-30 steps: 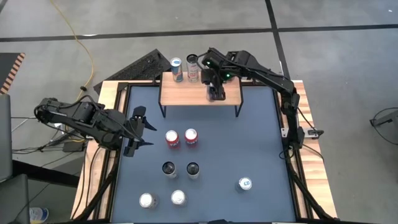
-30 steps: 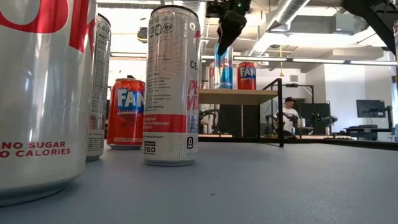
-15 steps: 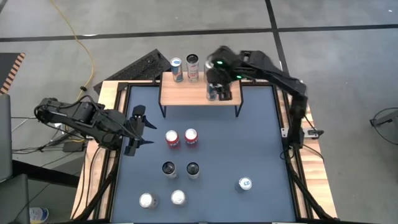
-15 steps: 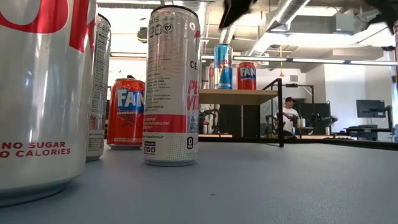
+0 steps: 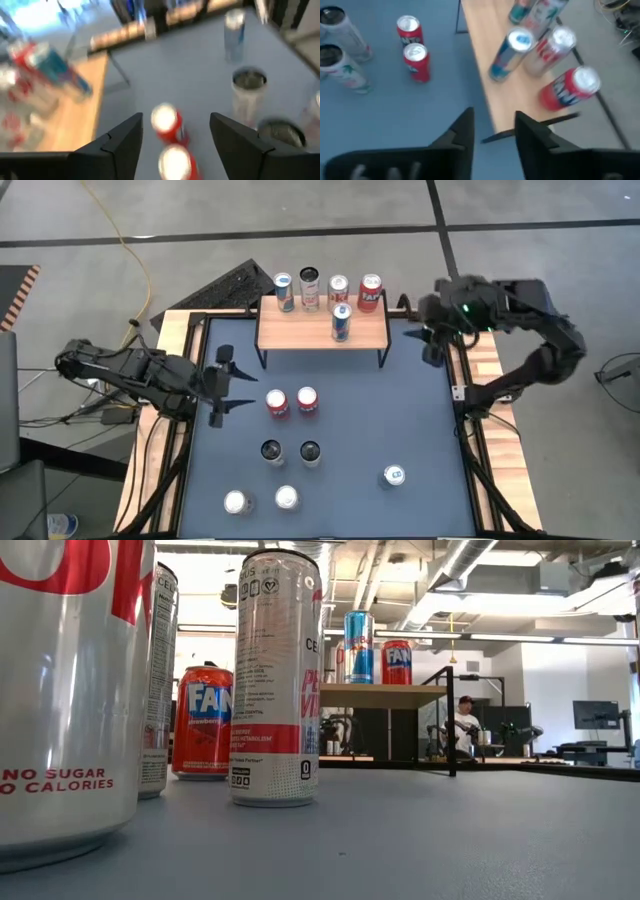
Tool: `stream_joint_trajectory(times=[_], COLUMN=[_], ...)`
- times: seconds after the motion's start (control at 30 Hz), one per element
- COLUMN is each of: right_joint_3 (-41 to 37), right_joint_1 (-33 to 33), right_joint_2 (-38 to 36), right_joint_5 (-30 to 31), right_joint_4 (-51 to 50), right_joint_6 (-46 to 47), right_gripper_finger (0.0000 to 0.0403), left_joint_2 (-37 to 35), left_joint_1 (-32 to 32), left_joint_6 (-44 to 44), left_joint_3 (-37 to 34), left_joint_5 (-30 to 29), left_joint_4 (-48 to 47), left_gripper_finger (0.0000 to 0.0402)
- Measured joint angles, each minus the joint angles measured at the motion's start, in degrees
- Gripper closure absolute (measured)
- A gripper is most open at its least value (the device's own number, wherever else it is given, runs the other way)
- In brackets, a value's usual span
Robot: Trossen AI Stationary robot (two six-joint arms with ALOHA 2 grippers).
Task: Place canned beverage on shelf
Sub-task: Put the top blue soda can on the shelf aligned with the other blue soda can
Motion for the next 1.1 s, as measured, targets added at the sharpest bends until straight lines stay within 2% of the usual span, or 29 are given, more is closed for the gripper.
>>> stream_joint_trajectory(times=[0.07,0.13,0.2,0.27,0.4,0.5,0.57,0.63,0.73,0.93,1.03,1.1], right_joint_3=[-8.91,-19.10,-29.60,-39.39,-54.96,-62.29,-65.28,-66.32,-66.15,-64.56,-62.21,-60.79], right_joint_1=[2.79,5.91,8.36,9.49,9.14,7.47,6.57,5.66,3.53,2.88,4.72,6.65], right_joint_2=[-5.62,-11.39,-16.04,-19.14,-20.07,-17.94,-15.27,-12.65,-9.38,-6.09,-7.86,-9.39], right_joint_5=[1.81,6.34,11.19,13.19,17.88,22.17,24.80,26.57,27.18,27.40,27.38,27.38], right_joint_4=[5.02,13.88,26.69,40.23,62.14,78.07,85.76,88.56,89.38,89.52,87.69,85.66], right_joint_6=[3.64,4.71,4.27,2.15,0.57,-1.97,-4.11,-4.66,-4.30,-3.93,-5.89,-8.87], right_gripper_finger=[0.0311,0.0334,0.0353,0.0366,0.0374,0.0375,0.0379,0.0390,0.0400,0.0397,0.0397,0.0392], left_joint_2=[-1.48,-2.23,-2.67,-2.86,-2.53,-2.41,-2.43,-2.49,-2.90,-1.90,0.12,2.71], left_joint_1=[1.45,3.28,5.20,6.52,7.37,7.37,7.37,7.33,7.40,10.94,16.03,20.31], left_joint_6=[1.99,1.97,0.09,-2.36,-7.04,-8.28,-8.27,-7.79,-6.12,-1.43,-0.43,-0.69], left_joint_3=[-4.62,-8.45,-10.98,-12.35,-12.73,-12.74,-12.74,-12.75,-12.75,-12.75,-12.75,-12.75], left_joint_5=[-0.13,0.95,3.48,6.02,6.26,5.40,5.09,3.05,1.23,0.92,3.05,8.54], left_joint_4=[9.25,17.30,21.38,22.59,23.00,23.91,24.18,23.16,21.95,29.57,34.53,37.21], left_gripper_finger=[0.0192,0.0198,0.0202,0.0205,0.0210,0.0219,0.0231,0.0249,0.0290,0.0391,0.0389,0.0381])
